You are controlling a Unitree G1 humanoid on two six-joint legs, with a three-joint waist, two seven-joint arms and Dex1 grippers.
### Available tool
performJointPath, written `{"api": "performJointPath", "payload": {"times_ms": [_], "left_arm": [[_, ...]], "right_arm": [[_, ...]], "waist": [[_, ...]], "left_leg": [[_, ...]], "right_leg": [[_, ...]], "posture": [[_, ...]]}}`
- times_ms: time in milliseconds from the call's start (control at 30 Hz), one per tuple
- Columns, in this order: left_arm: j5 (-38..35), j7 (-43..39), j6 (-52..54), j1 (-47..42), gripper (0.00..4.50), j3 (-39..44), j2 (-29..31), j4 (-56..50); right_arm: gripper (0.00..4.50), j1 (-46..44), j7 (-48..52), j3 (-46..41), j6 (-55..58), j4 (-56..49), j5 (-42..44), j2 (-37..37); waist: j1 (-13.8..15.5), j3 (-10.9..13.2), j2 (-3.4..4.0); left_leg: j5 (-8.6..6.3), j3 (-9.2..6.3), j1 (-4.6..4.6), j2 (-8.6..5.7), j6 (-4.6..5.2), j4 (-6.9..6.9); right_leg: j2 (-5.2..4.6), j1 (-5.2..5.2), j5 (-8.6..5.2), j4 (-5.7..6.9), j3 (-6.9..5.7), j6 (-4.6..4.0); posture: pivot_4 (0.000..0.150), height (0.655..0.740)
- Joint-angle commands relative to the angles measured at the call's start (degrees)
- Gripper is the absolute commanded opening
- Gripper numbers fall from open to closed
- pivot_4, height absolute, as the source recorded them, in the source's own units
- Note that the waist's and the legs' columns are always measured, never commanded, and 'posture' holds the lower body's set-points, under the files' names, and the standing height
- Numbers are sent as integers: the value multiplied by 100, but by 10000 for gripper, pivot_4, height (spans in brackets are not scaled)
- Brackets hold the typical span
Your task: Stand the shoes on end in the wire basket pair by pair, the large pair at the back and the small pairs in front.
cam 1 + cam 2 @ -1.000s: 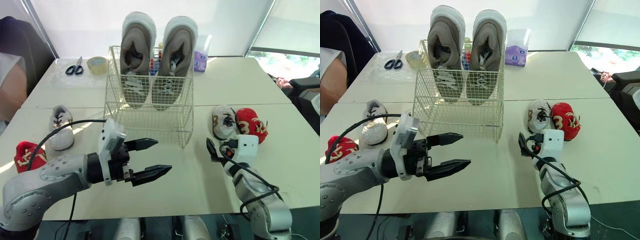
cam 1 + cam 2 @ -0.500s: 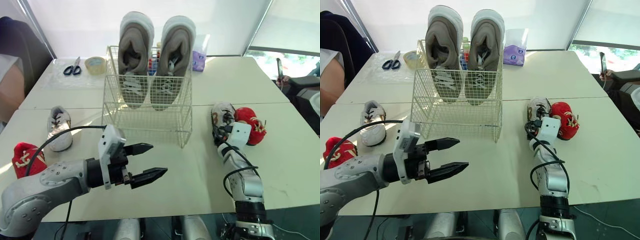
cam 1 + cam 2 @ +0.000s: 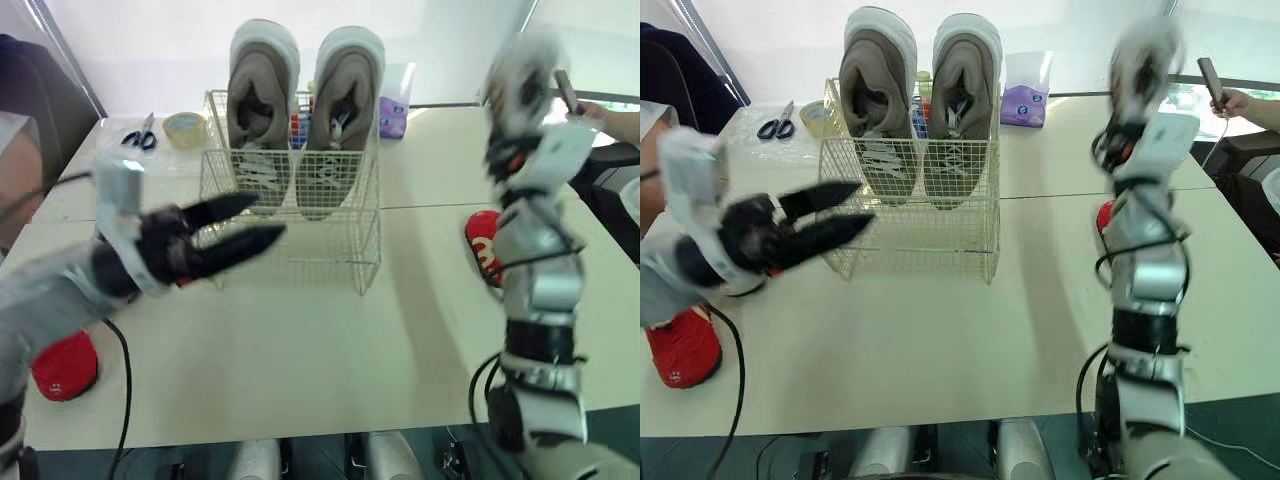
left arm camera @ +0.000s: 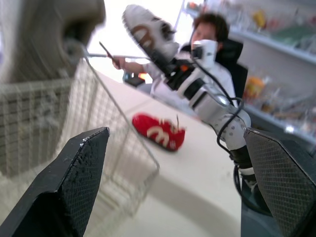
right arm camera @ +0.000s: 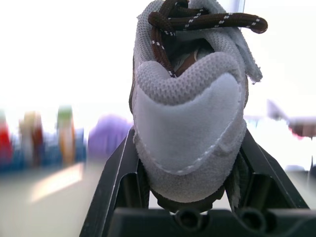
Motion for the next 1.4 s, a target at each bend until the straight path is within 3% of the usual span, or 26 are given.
{"api": "performJointPath", "payload": {"times_ms": [33, 233, 433, 833, 1067, 1100, 1133, 1333, 1367, 1400], "left_arm": [[348, -200, -79, -826, 45000, 166, 289, 1019], [201, -338, 218, -2456, 45000, 180, 330, 2765], [387, -976, 825, -3267, 45000, -90, 143, 3276], [281, -1001, 1429, -3892, 45000, -261, -569, 3065], [784, -1274, 1614, -3721, 45000, -645, -821, 2628], [788, -1345, 1659, -3709, 39507, -630, -815, 2671], [753, -1400, 1709, -3712, 37202, -582, -797, 2736], [754, -1523, 1829, -3684, 6978, -417, -766, 2916], [777, -1527, 1826, -3630, 3837, -402, -758, 2901], [800, -1546, 1823, -3591, 3837, -396, -761, 2883]], "right_arm": [[15448, -745, 1363, 409, -878, 126, -98, -794], [15448, -2017, 3996, 630, -886, 312, 1015, -1865], [15448, -2617, 5500, 1038, -733, 224, 1583, -1914], [15448, -2116, 6201, 1486, -944, -205, 1488, -1502], [15448, -1897, 6636, 1895, -2210, 125, 675, -1513], [15380, -1928, 6651, 1891, -2235, 170, 664, -1509], [15380, -1976, 6648, 1864, -2237, 210, 671, -1504], [15380, -2026, 6709, 1795, -2232, 270, 703, -1559], [15380, -2021, 6696, 1789, -2219, 262, 696, -1563], [15380, -2021, 6672, 1776, -2198, 263, 698, -1559]], "waist": [[-7, 1, -2], [-11, 10, -10], [-13, 5, -18], [-2, 7, -20], [-10, 7, -20], [-11, 7, -19], [-16, 8, -20], [-12, 9, -21], [-12, 9, -21], [-12, 9, -21]], "left_leg": [[0, 2, 0, 0, 0, -3], [-2, 7, -2, 7, 3, -12], [-7, 14, -2, 6, 10, -13], [-5, 17, -4, 2, 7, -2], [5, 16, -2, 2, -11, 1], [19, 17, -1, 1, -34, 1], [19, 17, -1, 1, -35, 1], [22, 14, -1, 2, -39, 1], [22, 14, -1, 3, -39, 1], [22, 14, -1, 2, -39, 2]], "right_leg": [[5, -2, 0, -3, 1, 0], [3, 0, 3, -24, 1, 3], [-10, 4, 4, -30, -2, 6], [-23, 7, 8, -24, -1, 13], [-21, 7, 9, -16, -1, 13], [-21, 6, 9, -15, 0, 13], [-21, 6, 9, -12, 0, 13], [-21, -2, 8, 2, 0, 12], [-21, -1, 8, 2, 0, 12], [-22, -1, 8, 2, 0, 12]], "posture": [[1500, 7400], [1500, 7400], [1500, 7400], [1500, 7400], [1500, 7400], [1500, 7400], [1500, 7400], [1500, 7400], [1500, 7400], [1500, 7400]]}}
